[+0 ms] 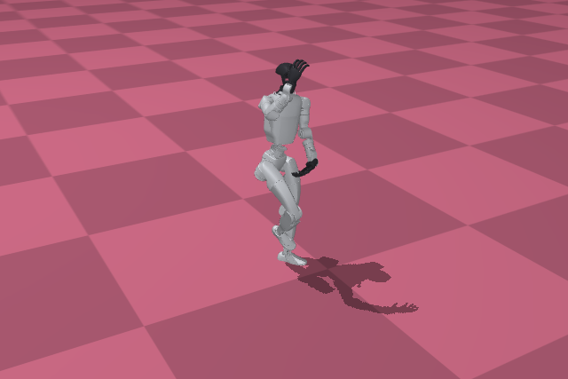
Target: Kungfu
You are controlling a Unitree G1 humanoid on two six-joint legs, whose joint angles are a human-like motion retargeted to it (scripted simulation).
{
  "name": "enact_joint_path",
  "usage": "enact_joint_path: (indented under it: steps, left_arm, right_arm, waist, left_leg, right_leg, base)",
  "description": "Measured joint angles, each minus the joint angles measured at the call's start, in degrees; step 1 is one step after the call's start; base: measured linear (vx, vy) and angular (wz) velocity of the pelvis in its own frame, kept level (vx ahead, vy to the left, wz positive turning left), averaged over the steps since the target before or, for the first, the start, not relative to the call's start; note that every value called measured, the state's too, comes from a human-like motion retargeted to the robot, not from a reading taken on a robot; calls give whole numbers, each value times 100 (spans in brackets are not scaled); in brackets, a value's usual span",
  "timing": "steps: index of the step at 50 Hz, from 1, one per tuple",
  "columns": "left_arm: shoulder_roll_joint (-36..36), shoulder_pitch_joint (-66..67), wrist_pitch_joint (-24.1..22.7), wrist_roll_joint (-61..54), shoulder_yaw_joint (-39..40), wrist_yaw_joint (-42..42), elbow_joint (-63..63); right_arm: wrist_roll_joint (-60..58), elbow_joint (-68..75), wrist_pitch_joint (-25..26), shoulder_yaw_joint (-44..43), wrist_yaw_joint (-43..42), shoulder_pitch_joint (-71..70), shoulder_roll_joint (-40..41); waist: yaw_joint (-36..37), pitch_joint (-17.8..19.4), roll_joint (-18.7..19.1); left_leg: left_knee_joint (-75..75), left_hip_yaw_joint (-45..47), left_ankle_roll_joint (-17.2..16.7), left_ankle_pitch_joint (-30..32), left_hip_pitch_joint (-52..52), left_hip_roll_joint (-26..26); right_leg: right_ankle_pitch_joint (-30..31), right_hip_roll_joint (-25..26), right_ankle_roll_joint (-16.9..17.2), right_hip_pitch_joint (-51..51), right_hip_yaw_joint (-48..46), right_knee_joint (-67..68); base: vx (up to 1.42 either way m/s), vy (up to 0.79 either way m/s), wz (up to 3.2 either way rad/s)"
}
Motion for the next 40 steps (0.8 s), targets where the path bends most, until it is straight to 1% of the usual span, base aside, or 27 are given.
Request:
enact_joint_path:
  steps: [3, 6, 8, 10, 12, 13, 15, 16, 17, 18, 19, 20, 22, 23, 25, 28, 31, 33, 35, 37, 38, 40]
  left_arm:
    - [-112, -169, -53, -673, 51, 200, -140]
    - [-273, -454, -215, -1226, 89, 414, -309]
    - [-449, -706, -364, -1400, 121, 533, -421]
    - [-635, -1032, -579, -1476, 166, 617, -483]
    - [-819, -1348, -769, -1499, 97, 611, -534]
    - [-917, -1493, -880, -1497, 28, 555, -537]
    - [-1035, -1739, -1046, -1401, -92, 294, -494]
    - [-1146, -1793, -1076, -1324, -118, 55, -412]
    - [-1244, -1832, -1085, -1272, -148, -219, -331]
    - [-1314, -1841, -1052, -1269, -182, -564, -250]
    - [-1369, -1824, -970, -1333, -194, -951, -185]
    - [-1415, -1793, -863, -1431, -194, -1360, -128]
    - [-1500, -1690, -582, -1624, -227, -1864, -3]
    - [-1520, -1642, -465, -1725, -256, -1971, 61]
    - [-1551, -1505, -425, -1923, -336, -1866, 160]
    - [-1648, -1260, -511, -2175, -551, -1485, 274]
    - [-1733, -1110, -353, -2209, -675, -1399, 294]
    - [-1749, -1054, -262, -2201, -661, -1249, 237]
    - [-1722, -1056, -277, -2279, -548, -854, 168]
    - [-1589, -1177, -383, -2354, -400, -318, 100]
    - [-1486, -1241, -457, -2321, -316, -110, 73]
    - [-1206, -1367, -561, -2026, -128, 223, 21]
  right_arm:
    - [91, -130, 381, 104, 231, 423, 632]
    - [393, -197, 845, 271, 441, 1025, 1468]
    - [632, -186, 1153, 333, 766, 1516, 2095]
    - [789, 4, 1515, 368, 1180, 2010, 2779]
    - [874, 312, 1999, 415, 1548, 2479, 3355]
    - [871, 515, 2235, 442, 1760, 2716, 3613]
    - [912, 962, 2612, 522, 2129, 3130, 4084]
    - [1007, 1235, 2787, 593, 2241, 3338, 4266]
    - [1131, 1497, 2947, 666, 2328, 3549, 4442]
    - [1309, 1737, 3081, 745, 2369, 3763, 4606]
    - [1542, 1936, 3261, 839, 2373, 3949, 4754]
    - [1803, 2116, 3463, 942, 2358, 4120, 4894]
    - [2438, 2297, 4074, 1151, 2278, 4309, 4756]
    - [2649, 2360, 4310, 1276, 2229, 4396, 4698]
    - [2709, 2387, 4558, 1463, 2148, 4600, 4634]
    - [2144, 2268, 4389, 1644, 2180, 4759, 4513]
    - [1681, 2146, 4186, 1777, 2260, 4678, 4368]
    - [1675, 1997, 4106, 1745, 2235, 4519, 4335]
    - [1937, 1675, 4081, 1568, 2143, 4246, 4301]
    - [2299, 1161, 4030, 1313, 1963, 3821, 4182]
    - [2461, 858, 3937, 1162, 1879, 3578, 4056]
    - [2640, 186, 3573, 798, 1704, 3054, 3640]
  waist:
    - [-53, 132, 18]
    - [-56, 306, -4]
    - [-13, 487, -22]
    - [66, 707, -96]
    - [197, 965, -191]
    - [255, 1121, -234]
    - [316, 1449, -363]
    - [430, 1586, -366]
    - [555, 1712, -375]
    - [699, 1818, -399]
    - [797, 1918, -425]
    - [872, 2015, -453]
    - [898, 2277, -337]
    - [878, 2380, -255]
    - [859, 2485, -187]
    - [849, 2581, 20]
    - [939, 2526, 41]
    - [965, 2454, 96]
    - [952, 2369, 186]
    - [988, 2280, 171]
    - [1018, 2220, 127]
    - [1056, 2076, 55]
  left_leg:
    - [98, 62, -94, -25, -77, 13]
    - [346, 114, -183, -133, -207, 14]
    - [704, 58, -254, -265, -405, 4]
    - [1313, 116, -318, -495, -764, 3]
    - [1842, 277, -298, -771, -1033, -80]
    - [2083, 351, -258, -902, -1142, -156]
    - [2800, 400, -278, -1239, -1536, -160]
    - [2983, 568, -150, -1402, -1601, -252]
    - [3215, 711, -68, -1556, -1716, -278]
    - [3544, 801, -77, -1694, -1934, -176]
    - [3826, 898, -61, -1830, -2140, -96]
    - [4085, 998, -32, -1966, -2340, -29]
    - [4312, 987, -11, -2043, -2555, 58]
    - [4428, 942, -27, -2063, -2674, 98]
    - [4558, 932, -67, -2077, -2853, 147]
    - [4468, 718, -178, -1917, -2938, 143]
    - [4189, 641, -381, -1621, -2802, 74]
    - [3969, 539, -555, -1329, -2604, 3]
    - [3785, 379, -784, -915, -2383, -82]
    - [3708, 278, -1127, -335, -2186, -186]
    - [3722, 301, -1319, 15, -2105, -221]
    - [3841, 384, -1735, 769, -2033, -267]
  right_leg:
    - [193, 221, 0, 259, 136, -710]
    - [519, 445, 0, 629, 443, -1648]
    - [801, 542, 0, 951, 766, -2405]
    - [1197, 590, 0, 1279, 1189, -3224]
    - [1697, 494, 0, 1618, 1553, -4112]
    - [1974, 385, 0, 1780, 1683, -4534]
    - [2695, 356, 0, 2106, 1644, -5482]
    - [1879, 244, -249, 2197, 1907, -5516]
    - [1157, 144, -576, 2219, 2063, -5460]
    - [622, 70, -1061, 2102, 2005, -5227]
    - [434, 86, -1321, 1878, 1982, -4990]
    - [420, 148, -1471, 1600, 1976, -4752]
    - [356, 176, -1519, 1252, 1946, -4408]
    - [264, 172, -1637, 1195, 1896, -4359]
    - [165, 189, -1803, 1154, 1899, -4403]
    - [152, 205, -1974, 1078, 1684, -4414]
    - [174, 176, -2066, 1292, 1679, -4659]
    - [217, 184, -2098, 1525, 1651, -4851]
    - [262, 184, -2093, 1840, 1585, -5075]
    - [317, 133, -2056, 2208, 1592, -5321]
    - [352, 89, -2042, 2386, 1612, -5448]
    - [429, -19, -2035, 2736, 1571, -5722]
  base:
    - [-9, -6, -27]
    - [-9, -1, -27]
    - [-13, 13, -20]
    - [-20, 21, -18]
    - [-24, 25, -9]
    - [-30, 13, 14]
    - [-30, -1, 20]
    - [-19, 26, -25]
    - [-13, 34, -64]
    - [-16, 5, -66]
    - [-17, -14, -63]
    - [-21, -6, -40]
    - [-24, 3, -5]
    - [-20, 2, 13]
    - [-14, -4, 16]
    - [-9, -6, 36]
    - [0, -10, 34]
    - [13, -9, 50]
    - [12, -10, 65]
    - [15, -10, 57]
    - [14, -9, 57]
    - [15, -5, 73]
